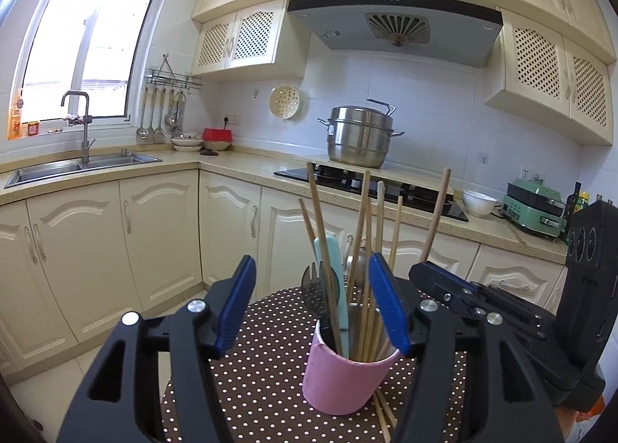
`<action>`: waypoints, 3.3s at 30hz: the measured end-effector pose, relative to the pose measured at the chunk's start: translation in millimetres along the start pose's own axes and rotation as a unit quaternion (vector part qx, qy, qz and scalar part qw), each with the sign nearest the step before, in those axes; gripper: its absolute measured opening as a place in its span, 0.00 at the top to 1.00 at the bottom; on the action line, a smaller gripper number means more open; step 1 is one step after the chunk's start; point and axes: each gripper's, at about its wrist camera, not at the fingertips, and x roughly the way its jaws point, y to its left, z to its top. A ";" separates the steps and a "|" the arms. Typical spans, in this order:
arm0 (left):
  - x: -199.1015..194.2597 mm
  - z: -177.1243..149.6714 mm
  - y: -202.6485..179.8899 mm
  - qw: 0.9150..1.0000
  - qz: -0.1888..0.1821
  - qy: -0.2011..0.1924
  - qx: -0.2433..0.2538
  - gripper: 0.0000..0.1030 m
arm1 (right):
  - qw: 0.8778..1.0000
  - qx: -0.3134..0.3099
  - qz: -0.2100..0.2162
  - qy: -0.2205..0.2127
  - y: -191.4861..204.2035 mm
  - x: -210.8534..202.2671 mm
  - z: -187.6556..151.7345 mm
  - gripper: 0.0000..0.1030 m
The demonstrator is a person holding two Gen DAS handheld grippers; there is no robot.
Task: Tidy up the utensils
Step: 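Lower both chopsticks into the pink cup and open both tools, then move both tools back down toward the remaining chopsticks on the table, then grasp a chopstick with the left tool while the right tool grasps another chopstick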
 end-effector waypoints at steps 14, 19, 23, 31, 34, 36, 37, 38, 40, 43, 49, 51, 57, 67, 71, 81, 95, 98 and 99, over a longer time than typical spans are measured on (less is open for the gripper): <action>-4.4 -2.3 4.6 1.000 0.018 0.017 0.009 0.40 | 1.000 -0.005 -0.005 0.023 2.2 3.4 -12.6 0.94; -7.1 -3.1 5.1 0.999 0.023 0.020 0.012 0.40 | 1.000 -0.007 -0.006 0.022 4.5 0.3 -12.8 0.94; -10.8 -3.0 5.2 0.999 0.025 0.021 0.012 0.40 | 1.000 0.000 -0.008 0.022 4.3 -2.0 -13.6 0.93; -24.4 -3.4 1.2 0.999 0.038 0.012 0.025 0.39 | 1.000 -0.005 -0.014 0.022 10.9 -8.6 -12.2 0.93; -30.7 -2.6 -0.7 0.999 0.040 0.008 0.028 0.38 | 1.000 -0.004 -0.017 0.019 10.8 -13.6 -10.8 0.84; -34.5 -2.2 -0.9 0.999 0.040 0.008 0.026 0.38 | 1.000 -0.003 -0.019 0.014 11.6 -17.9 -10.7 0.59; -36.0 -1.6 -1.4 0.999 0.040 0.008 0.026 0.38 | 1.000 -0.001 -0.020 0.009 11.9 -21.2 -10.5 0.48; -38.1 -1.4 -2.1 0.999 0.041 0.007 0.026 0.38 | 1.000 -0.001 -0.024 0.004 12.3 -24.5 -10.3 0.48; -42.0 -0.9 -4.2 0.999 0.042 0.005 0.027 0.38 | 1.000 0.000 -0.031 0.002 12.3 -29.5 -8.7 0.46; -48.4 -0.7 -7.0 0.999 0.043 0.003 0.029 0.38 | 0.999 0.003 -0.034 -0.004 12.8 -37.1 -7.5 0.40; -60.7 -2.7 -13.6 0.998 0.044 0.006 0.035 0.38 | 0.999 0.000 -0.038 -0.005 14.2 -50.9 -7.4 0.37; -64.1 -4.4 -16.3 0.998 0.044 0.008 0.036 0.38 | 0.999 0.001 -0.040 -0.004 13.3 -55.3 -8.4 0.36; -69.9 -13.7 -26.0 0.997 0.048 0.025 0.049 0.33 | 0.998 0.004 -0.053 0.016 7.2 -69.5 -19.1 0.32; -40.3 -58.4 -44.5 0.984 0.005 0.166 0.066 0.33 | 0.988 0.024 -0.128 0.085 -27.9 -83.4 -62.5 0.29; -16.6 -87.7 -51.3 0.966 -0.013 0.251 0.066 0.33 | 0.984 0.028 -0.140 0.106 -36.6 -87.1 -80.0 0.29; 21.6 -129.0 -68.6 0.936 -0.030 0.339 0.084 0.36 | 0.980 0.046 -0.137 0.136 -49.8 -89.0 -100.6 0.29; 75.4 -142.8 -91.6 0.915 -0.012 0.386 0.112 0.66 | 0.974 0.080 -0.143 0.156 -64.6 -81.8 -102.9 0.29; 83.6 -141.1 -92.7 0.915 -0.021 0.390 0.101 0.85 | 0.973 0.084 -0.144 0.159 -66.1 -81.4 -103.5 0.29; 85.0 -139.9 -92.3 0.915 -0.022 0.392 0.094 0.93 | 0.973 0.084 -0.144 0.160 -66.5 -80.0 -103.3 0.29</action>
